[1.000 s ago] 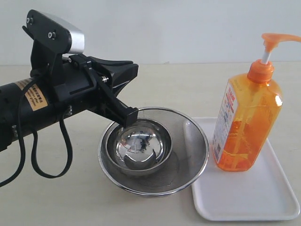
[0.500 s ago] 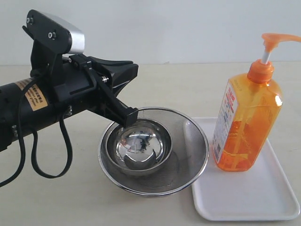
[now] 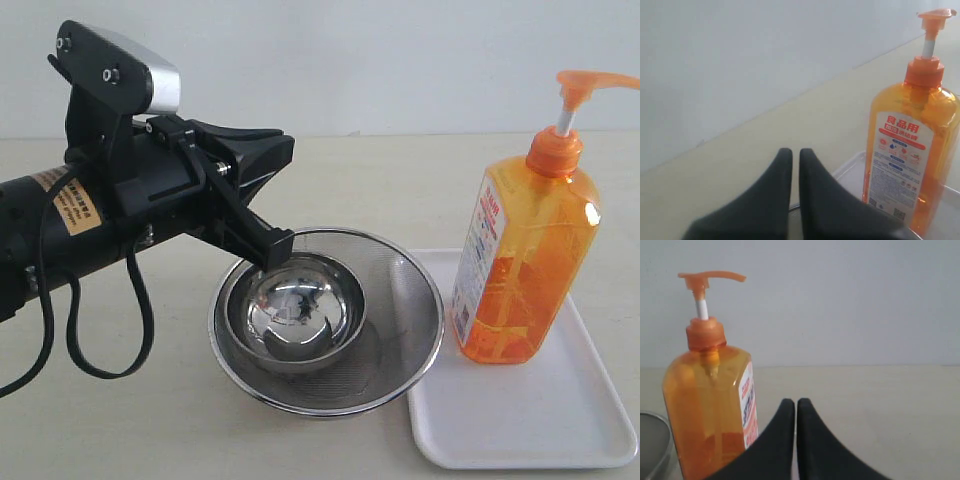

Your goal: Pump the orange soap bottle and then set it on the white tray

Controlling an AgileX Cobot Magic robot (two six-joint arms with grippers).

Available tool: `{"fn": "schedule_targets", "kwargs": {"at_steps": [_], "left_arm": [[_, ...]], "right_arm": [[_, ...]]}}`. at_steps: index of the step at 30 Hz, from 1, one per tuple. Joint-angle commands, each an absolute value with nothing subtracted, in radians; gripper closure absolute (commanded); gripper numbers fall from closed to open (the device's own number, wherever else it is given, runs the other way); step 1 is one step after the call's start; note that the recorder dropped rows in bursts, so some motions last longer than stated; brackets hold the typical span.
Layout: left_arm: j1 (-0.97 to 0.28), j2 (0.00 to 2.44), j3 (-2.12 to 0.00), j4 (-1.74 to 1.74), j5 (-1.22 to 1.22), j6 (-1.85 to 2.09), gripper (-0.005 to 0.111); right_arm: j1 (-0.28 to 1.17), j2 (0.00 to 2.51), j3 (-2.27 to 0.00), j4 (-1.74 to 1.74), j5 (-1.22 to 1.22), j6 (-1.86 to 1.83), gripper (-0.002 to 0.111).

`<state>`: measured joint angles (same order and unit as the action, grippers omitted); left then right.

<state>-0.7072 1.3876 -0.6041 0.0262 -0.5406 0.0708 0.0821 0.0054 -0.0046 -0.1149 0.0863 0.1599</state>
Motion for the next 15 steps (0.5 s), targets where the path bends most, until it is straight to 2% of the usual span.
{"fn": "schedule_targets", "kwargs": {"at_steps": [1, 8, 15], "left_arm": [[-0.703, 1.379, -0.601, 0.016, -0.553, 0.074, 0.102], [-0.703, 1.379, -0.601, 0.016, -0.553, 0.074, 0.102], [-0.703, 1.379, -0.601, 0.016, -0.553, 0.074, 0.102]], "right_arm": [[0.079, 0.0, 0.0, -0.062, 0.192, 0.071, 0.109], [0.079, 0.0, 0.0, -0.035, 0.329, 0.021, 0.109], [0.079, 0.0, 0.0, -0.006, 0.333, -0.03, 0.109]]}}
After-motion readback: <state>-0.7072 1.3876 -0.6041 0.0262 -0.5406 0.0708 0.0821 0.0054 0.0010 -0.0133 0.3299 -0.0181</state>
